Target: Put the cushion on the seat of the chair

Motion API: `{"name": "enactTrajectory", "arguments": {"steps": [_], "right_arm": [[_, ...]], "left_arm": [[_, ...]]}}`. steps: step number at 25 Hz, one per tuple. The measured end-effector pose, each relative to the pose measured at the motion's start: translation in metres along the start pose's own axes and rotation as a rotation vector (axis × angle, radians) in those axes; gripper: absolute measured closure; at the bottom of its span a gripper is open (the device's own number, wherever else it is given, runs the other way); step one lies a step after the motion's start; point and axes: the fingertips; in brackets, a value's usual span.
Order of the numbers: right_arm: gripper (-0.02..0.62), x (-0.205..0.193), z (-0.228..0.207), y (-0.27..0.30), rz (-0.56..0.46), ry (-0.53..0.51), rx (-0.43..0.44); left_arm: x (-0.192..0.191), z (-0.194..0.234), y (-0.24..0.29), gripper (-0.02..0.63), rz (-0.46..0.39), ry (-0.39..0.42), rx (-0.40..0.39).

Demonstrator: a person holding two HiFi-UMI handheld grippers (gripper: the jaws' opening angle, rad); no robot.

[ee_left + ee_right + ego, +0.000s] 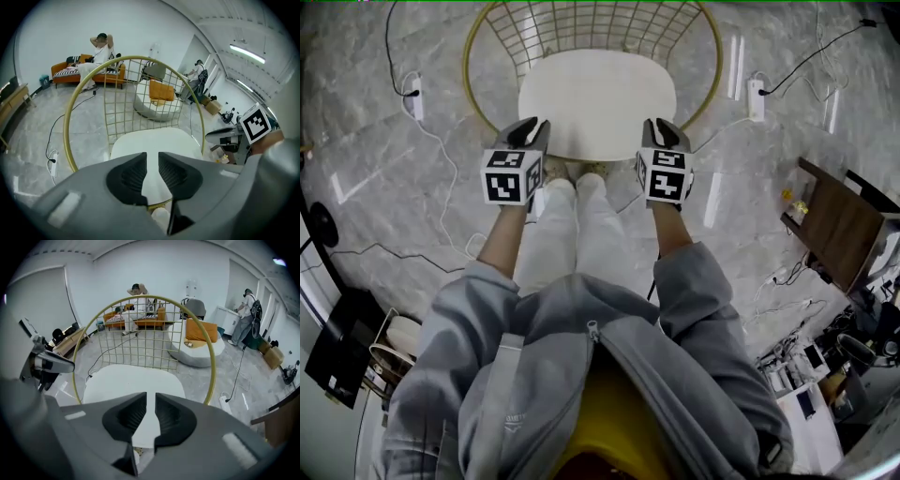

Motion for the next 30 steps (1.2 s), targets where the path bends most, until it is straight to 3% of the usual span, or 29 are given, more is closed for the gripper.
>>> {"name": "enactTrajectory", "arguments": {"steps": [3,7,17,23,30], "right_arm": [[0.596,-0.006,0.014,-0.038,-0.012,0.032,0.025],[0.595,-0.009,0.027,-0.092,-0.06,0.058,0.06],[0.597,-0.011,0.023,-0.203,-0.188,0.027,0.024],[0.596,0.016,0.023,-0.274,-0.336,-0.012,-0.025],[0.597,0.064,0.024,-0.378,-0.6,-0.048,-0.067]], "left_arm": [[-0.001,-0.024,-0.03,0.598,-0.012,0.037,-0.013],[0.0,-0.053,-0.072,0.598,-0.044,0.074,-0.021],[0.011,-0.101,-0.165,0.6,-0.176,0.178,0.017],[0.044,-0.126,-0.232,0.6,-0.352,0.224,0.025],[0.087,-0.167,-0.326,0.6,-0.603,0.312,0.055]]}}
Point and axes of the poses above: the fingertips, and each gripper's own axes: y forward along the fingers, z to its left, x out of its top, and after that the axes turned 14 degrees about z, right-handed
